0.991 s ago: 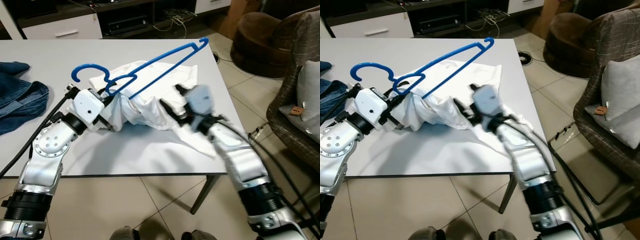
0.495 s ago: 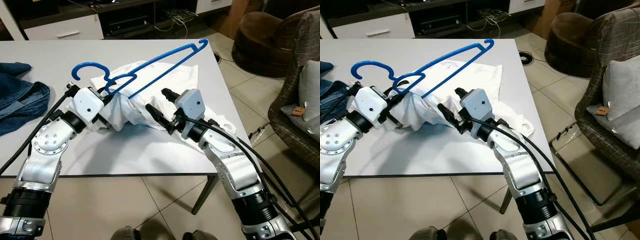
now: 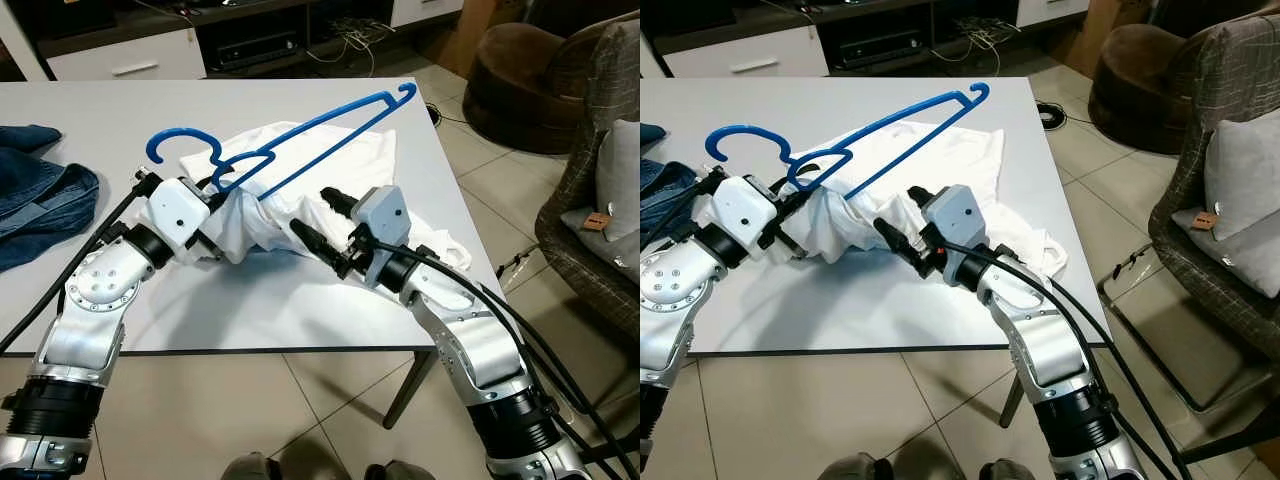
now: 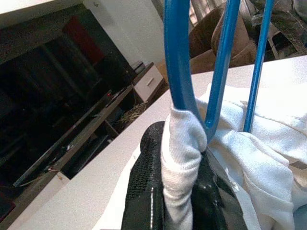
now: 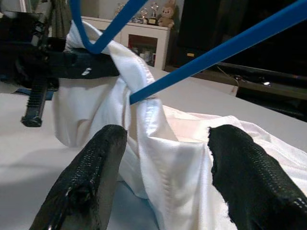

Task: Hang hanger

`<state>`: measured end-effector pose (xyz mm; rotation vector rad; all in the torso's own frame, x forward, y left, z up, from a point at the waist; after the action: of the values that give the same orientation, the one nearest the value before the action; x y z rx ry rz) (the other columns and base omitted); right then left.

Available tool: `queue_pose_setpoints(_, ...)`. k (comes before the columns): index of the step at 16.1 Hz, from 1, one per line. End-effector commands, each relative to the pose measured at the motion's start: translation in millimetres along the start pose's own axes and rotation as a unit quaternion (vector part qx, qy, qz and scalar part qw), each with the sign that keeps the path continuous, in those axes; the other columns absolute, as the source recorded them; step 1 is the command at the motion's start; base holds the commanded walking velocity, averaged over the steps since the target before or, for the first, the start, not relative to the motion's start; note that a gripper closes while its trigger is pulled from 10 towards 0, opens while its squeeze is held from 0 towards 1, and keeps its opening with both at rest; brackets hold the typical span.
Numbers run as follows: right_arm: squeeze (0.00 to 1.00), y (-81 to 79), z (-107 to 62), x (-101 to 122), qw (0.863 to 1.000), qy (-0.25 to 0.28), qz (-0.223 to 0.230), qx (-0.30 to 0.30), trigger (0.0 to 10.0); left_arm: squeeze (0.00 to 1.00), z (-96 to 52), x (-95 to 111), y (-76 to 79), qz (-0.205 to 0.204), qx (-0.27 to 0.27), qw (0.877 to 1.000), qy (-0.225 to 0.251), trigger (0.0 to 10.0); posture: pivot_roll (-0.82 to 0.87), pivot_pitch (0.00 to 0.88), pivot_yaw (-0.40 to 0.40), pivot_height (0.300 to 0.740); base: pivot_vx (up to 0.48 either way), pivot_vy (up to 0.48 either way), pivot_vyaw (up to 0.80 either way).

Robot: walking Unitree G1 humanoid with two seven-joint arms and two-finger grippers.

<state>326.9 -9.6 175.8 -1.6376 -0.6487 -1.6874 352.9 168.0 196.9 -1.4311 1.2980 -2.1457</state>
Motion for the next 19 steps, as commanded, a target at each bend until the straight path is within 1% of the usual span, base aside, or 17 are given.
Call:
queue_pose_setpoints(1,0.13,-6.1,-0.5,3.5,1.0,0.005,0.004,0.011,10.0,0.0,1.6,2.4,0.6,0.006,-0.006,1.0,0.005,0.0,0.0,0.047,0.044,0.74,0.0,0.0,0.0)
queue_pose_setpoints(3,0.13,-7.7,-0.5,4.5,1.0,0.006,0.009,0.015,10.0,0.0,1.9,3.1,0.8,0.006,-0.005,1.0,0.006,0.0,0.0,0.047,0.038,0.74,0.0,0.0,0.0)
queue_pose_setpoints(5,0.15,-13.6,0.0,0.5,0.999,-0.008,0.009,0.035,10.0,0.0,3.3,3.8,3.2,0.002,0.001,1.0,0.006,0.0,-0.03,0.041,0.021,0.74,0.0,0.0,0.0)
queue_pose_setpoints(7,0.15,-15.0,-0.4,-0.4,0.999,-0.012,0.014,0.039,10.0,0.0,2.8,2.8,6.0,-0.002,0.0,1.0,0.005,0.0,-0.03,0.042,0.025,0.74,0.0,0.0,0.0)
queue_pose_setpoints(11,0.18,-19.6,-3.4,-5.1,0.998,-0.023,0.024,0.051,10.0,0.0,6.5,5.3,5.5,-0.002,-0.001,1.0,0.01,0.0,-0.04,0.045,0.029,0.74,0.0,0.0,0.0)
queue_pose_setpoints(12,0.19,-22.7,-3.3,-6.6,0.997,-0.025,0.038,0.059,10.0,0.0,6.6,5.2,5.3,-0.002,-0.001,1.0,0.01,0.0,-0.04,0.045,0.029,0.74,0.0,0.0,0.0)
queue_pose_setpoints(13,0.18,-36.5,-3.1,-14.1,0.994,-0.038,0.047,0.094,10.0,0.0,6.6,4.7,5.0,-0.002,-0.001,1.0,0.009,0.0,-0.04,0.045,0.029,0.74,0.0,0.0,0.0)
queue_pose_setpoints(15,0.18,-45.9,-1.6,-22.8,0.991,-0.052,0.04,0.114,10.0,0.0,6.8,4.0,5.1,-0.001,-0.001,1.0,0.009,0.0,-0.04,0.045,0.029,0.74,0.0,0.0,0.0)
queue_pose_setpoints(17,0.16,-37.0,17.8,-29.1,0.994,-0.056,0.043,0.088,10.0,0.0,10.0,7.2,5.6,-0.002,-0.001,1.0,0.015,0.0,-0.04,0.047,0.029,0.74,0.0,0.0,0.0)
queue_pose_setpoints(18,0.16,-33.2,23.8,-32.7,0.994,-0.062,0.038,0.075,10.0,0.0,11.1,8.6,6.4,-0.003,-0.001,1.0,0.016,0.0,-0.04,0.047,0.028,0.74,0.0,0.0,0.0)
queue_pose_setpoints(19,0.15,-26.7,28.5,-37.7,0.996,-0.071,0.023,0.054,10.0,0.0,11.6,9.7,7.2,-0.003,-0.001,1.0,0.018,0.0,-0.04,0.047,0.028,0.74,0.0,0.0,0.0)
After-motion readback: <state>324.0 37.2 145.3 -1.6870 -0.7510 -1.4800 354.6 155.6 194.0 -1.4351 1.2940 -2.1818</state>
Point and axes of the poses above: a point about 5 cm out from each wrist's last joint towards the gripper, its own z axis pointing out of the wrist towards the gripper, its own x axis along the axis of the wrist's last joint, y = z × x, the point moved 6 cm from there along z, pointing out of the wrist towards the gripper, and after that the axes turned 14 degrees about z, right-handed, at the moved point
